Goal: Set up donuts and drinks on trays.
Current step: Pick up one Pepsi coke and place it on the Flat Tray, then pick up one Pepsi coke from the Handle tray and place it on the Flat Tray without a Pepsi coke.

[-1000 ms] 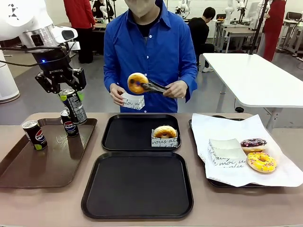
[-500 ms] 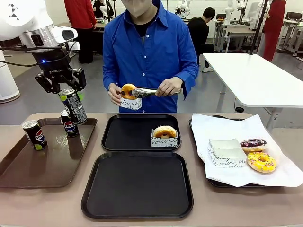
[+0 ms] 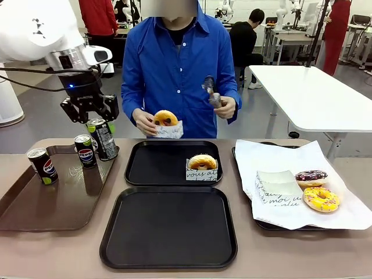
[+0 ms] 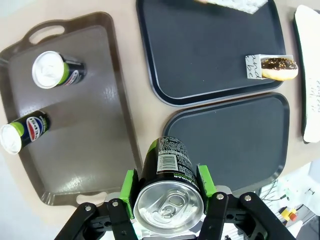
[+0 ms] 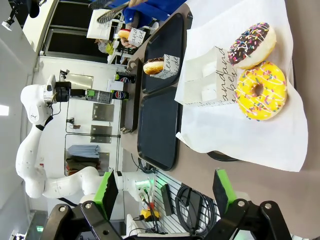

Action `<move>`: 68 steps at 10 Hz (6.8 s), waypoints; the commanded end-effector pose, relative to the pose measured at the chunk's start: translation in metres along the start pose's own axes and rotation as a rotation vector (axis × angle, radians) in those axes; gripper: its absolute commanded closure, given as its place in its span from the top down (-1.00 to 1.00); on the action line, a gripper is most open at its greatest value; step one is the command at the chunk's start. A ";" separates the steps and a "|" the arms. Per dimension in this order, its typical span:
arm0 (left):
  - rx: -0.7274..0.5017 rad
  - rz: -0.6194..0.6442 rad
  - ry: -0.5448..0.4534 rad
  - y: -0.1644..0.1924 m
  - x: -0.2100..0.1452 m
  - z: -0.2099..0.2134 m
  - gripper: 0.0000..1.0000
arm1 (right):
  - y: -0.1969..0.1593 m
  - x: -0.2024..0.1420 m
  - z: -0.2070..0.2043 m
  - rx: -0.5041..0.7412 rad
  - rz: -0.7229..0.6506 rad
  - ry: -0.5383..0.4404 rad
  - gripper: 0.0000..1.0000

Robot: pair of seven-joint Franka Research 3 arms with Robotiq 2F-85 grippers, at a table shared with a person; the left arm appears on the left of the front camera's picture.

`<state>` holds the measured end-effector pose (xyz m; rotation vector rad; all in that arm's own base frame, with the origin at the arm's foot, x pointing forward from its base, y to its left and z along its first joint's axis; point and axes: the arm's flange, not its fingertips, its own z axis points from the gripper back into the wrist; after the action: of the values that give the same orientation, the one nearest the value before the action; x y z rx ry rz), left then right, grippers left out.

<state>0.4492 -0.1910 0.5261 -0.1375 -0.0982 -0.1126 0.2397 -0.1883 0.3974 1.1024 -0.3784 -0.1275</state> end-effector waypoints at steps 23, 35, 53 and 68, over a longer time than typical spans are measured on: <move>0.037 0.028 -0.056 -0.070 0.067 -0.125 0.17 | 0.000 0.001 -0.001 0.020 0.012 -0.007 1.00; -0.004 -0.051 -0.045 -0.067 0.043 -0.109 1.00 | 0.000 0.001 -0.001 0.020 0.012 -0.007 1.00; -0.037 0.100 -0.119 0.011 0.063 -0.002 1.00 | 0.000 0.001 -0.001 0.020 0.012 -0.007 1.00; 0.154 0.176 -0.153 0.209 0.053 0.064 1.00 | 0.000 0.001 -0.001 0.020 0.012 -0.007 1.00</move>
<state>0.5191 0.0183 0.5663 0.0003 -0.2397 0.0753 0.2398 -0.1879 0.3976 1.1011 -0.3771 -0.1267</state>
